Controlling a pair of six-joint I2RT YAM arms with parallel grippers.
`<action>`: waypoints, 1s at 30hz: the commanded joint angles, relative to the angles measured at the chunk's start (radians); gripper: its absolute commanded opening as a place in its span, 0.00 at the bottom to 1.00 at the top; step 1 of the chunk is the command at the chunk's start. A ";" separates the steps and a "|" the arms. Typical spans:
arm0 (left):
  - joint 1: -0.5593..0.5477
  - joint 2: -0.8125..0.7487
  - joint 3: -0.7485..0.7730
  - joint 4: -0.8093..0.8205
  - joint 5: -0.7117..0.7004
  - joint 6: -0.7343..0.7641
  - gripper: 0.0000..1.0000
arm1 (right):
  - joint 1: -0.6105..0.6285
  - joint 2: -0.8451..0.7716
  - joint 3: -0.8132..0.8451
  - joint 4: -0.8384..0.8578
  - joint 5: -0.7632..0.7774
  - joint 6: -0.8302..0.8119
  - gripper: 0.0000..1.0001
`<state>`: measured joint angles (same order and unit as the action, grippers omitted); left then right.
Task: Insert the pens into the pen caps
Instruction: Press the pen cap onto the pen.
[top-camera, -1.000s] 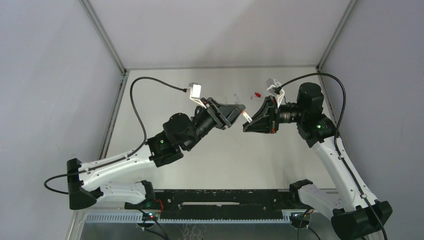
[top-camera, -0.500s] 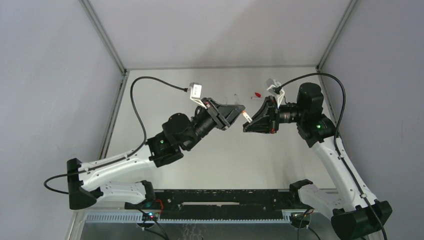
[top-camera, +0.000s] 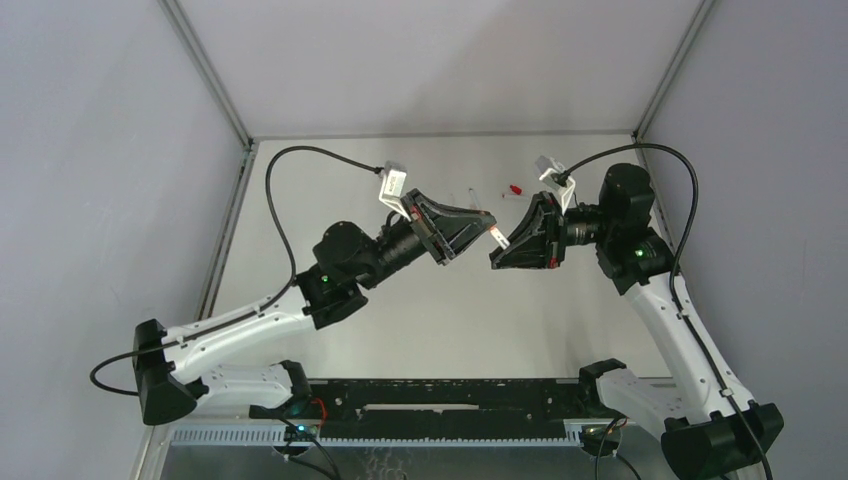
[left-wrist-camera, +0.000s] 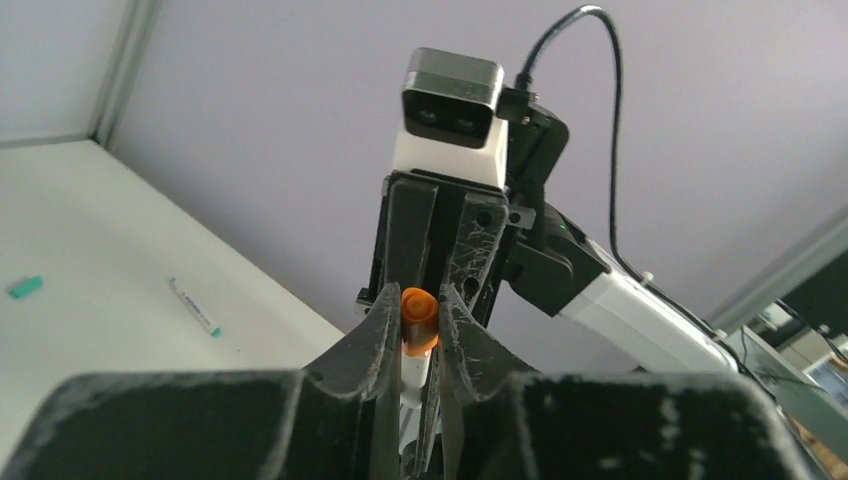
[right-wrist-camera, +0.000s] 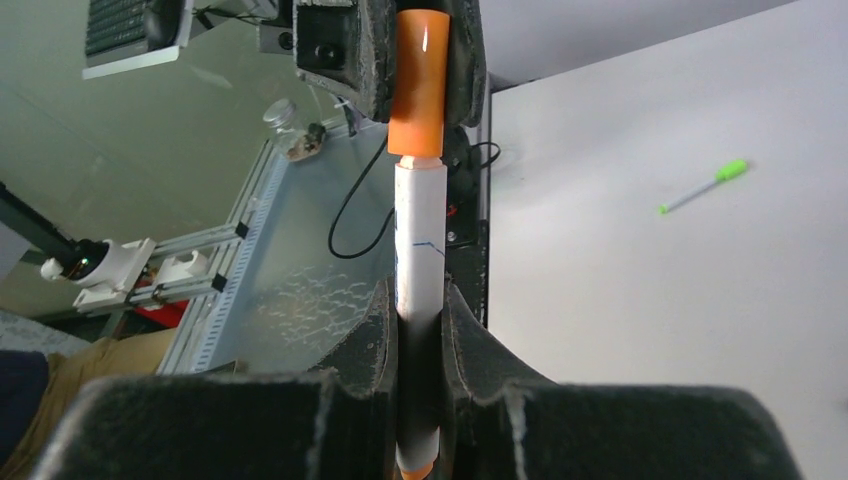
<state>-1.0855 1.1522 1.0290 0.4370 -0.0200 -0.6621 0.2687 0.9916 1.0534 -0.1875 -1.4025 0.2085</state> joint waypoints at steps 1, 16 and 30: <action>0.011 0.013 -0.027 0.101 0.223 0.078 0.10 | 0.014 -0.021 0.008 0.097 -0.066 0.089 0.00; 0.057 0.120 -0.051 0.320 0.623 0.165 0.06 | 0.073 -0.012 0.008 0.242 -0.110 0.257 0.00; 0.102 0.149 -0.124 0.499 0.534 0.059 0.22 | 0.018 -0.008 0.007 0.069 -0.049 0.074 0.00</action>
<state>-0.9676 1.2778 0.9554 0.9623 0.5201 -0.5739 0.2871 0.9726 1.0534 -0.0746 -1.5429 0.3420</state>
